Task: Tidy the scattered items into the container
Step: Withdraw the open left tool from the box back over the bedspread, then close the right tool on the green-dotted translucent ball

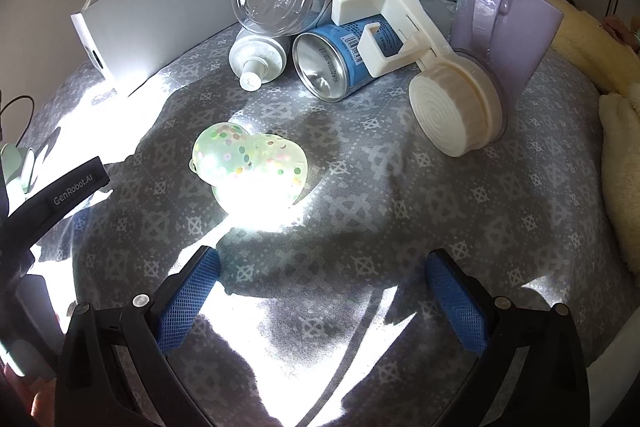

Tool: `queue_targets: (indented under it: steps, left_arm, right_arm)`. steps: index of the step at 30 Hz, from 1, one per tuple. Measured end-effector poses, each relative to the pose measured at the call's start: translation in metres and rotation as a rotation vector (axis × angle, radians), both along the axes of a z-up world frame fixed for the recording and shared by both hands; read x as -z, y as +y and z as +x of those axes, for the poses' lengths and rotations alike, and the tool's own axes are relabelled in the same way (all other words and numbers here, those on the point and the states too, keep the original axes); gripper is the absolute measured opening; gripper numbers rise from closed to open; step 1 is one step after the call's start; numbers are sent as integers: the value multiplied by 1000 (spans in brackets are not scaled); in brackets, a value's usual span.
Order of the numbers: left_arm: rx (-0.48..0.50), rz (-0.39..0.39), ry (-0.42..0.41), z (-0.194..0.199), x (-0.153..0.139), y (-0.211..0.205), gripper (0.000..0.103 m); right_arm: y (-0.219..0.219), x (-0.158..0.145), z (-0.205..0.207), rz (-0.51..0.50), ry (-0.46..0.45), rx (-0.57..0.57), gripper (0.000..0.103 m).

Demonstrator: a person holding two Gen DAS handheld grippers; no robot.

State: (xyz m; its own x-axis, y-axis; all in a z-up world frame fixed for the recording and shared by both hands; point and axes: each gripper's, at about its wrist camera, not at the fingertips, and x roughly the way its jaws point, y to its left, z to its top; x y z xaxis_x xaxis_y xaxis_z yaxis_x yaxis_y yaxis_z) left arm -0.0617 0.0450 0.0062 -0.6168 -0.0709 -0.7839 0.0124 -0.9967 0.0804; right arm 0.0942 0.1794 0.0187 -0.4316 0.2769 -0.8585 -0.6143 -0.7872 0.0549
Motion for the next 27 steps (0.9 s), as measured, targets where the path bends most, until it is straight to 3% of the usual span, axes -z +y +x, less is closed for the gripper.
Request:
queue_targets:
  steps: [3,6,10,14,17,20,22,23,24,27]
  left_arm:
    - [-8,1,7,2,0,-1,103]
    - [-7,26,2,0,0,-5,103]
    - [-7,24,2,-2,1,-8,103]
    - [-7,24,2,-2,1,-8,103]
    - [-7,24,2,-1,1,-8,103]
    - [-7,24,2,-1,1,-9,103]
    - [-7,24,3,0,1,-7,103]
    - [-7,24,3,0,1,-8,103]
    - [-7,24,3,0,1,-7,103]
    - [-7,24,3,0,0,-7,103]
  right_arm:
    - [16,-8,-3,-96,-52,-64,103]
    - [17,-22,7,-4,-4,-17,103]
    - [2,-36,-2,92,31,-105,103]
    - [-6,-20,-42,110,-18,-218,103]
    - [-1,-4,-72,153,-69,-236,103]
    - [16,7,-75,55,-54,-209,103]
    - [18,3,-72,36,-23,-222,81]
    - [15,-2,-70,42,-9,-253,53]
    - [11,-5,-69,52,-6,-276,47]
    - [4,-18,-58,45,49,-306,47]
